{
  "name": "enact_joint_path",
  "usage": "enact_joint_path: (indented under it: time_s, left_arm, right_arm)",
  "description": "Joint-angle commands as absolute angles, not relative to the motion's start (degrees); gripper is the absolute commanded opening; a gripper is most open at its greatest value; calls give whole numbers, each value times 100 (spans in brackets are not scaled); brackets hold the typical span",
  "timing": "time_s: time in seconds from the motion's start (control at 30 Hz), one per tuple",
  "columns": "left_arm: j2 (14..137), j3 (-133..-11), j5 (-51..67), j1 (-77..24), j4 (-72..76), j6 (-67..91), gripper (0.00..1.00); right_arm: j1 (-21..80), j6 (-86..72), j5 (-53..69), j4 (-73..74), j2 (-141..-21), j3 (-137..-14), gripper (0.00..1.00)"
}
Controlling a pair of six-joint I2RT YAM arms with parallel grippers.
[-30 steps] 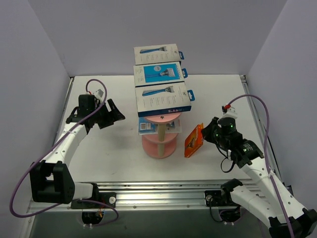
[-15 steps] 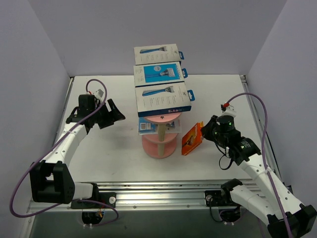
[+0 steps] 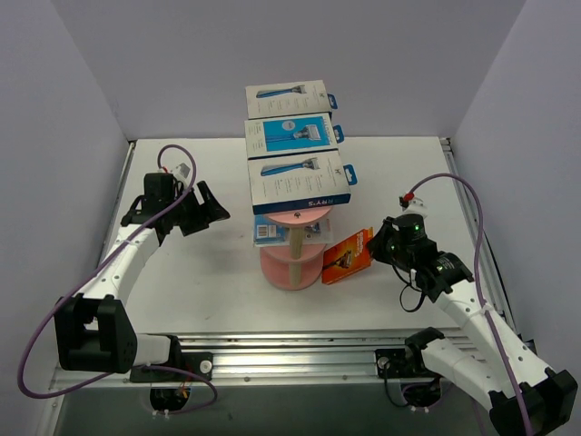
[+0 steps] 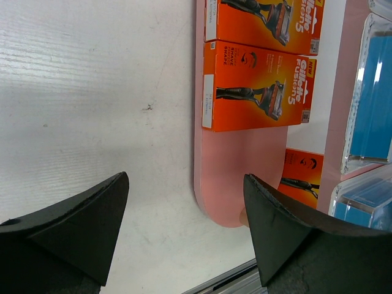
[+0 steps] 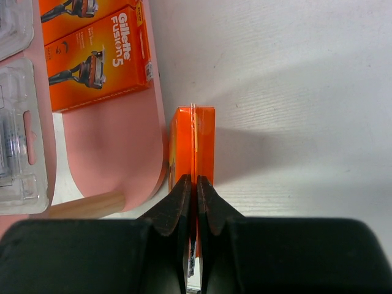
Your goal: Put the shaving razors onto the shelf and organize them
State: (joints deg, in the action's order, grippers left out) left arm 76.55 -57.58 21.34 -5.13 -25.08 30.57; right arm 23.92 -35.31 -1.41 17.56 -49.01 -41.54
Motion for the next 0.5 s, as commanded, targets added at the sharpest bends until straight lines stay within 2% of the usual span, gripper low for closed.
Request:
enact_joint_path:
  time_s: [0.0, 0.47]
  left_arm:
    - [7567, -5792, 2259, -475, -2250, 2936, 84]
    - [7576, -5792, 2250, -448, -2250, 2927, 84]
  right_arm:
    - [2364, -3445, -61, 1933, -4896, -4175, 0]
    - [2259, -3498, 289, 2039, -4755, -4737, 0]
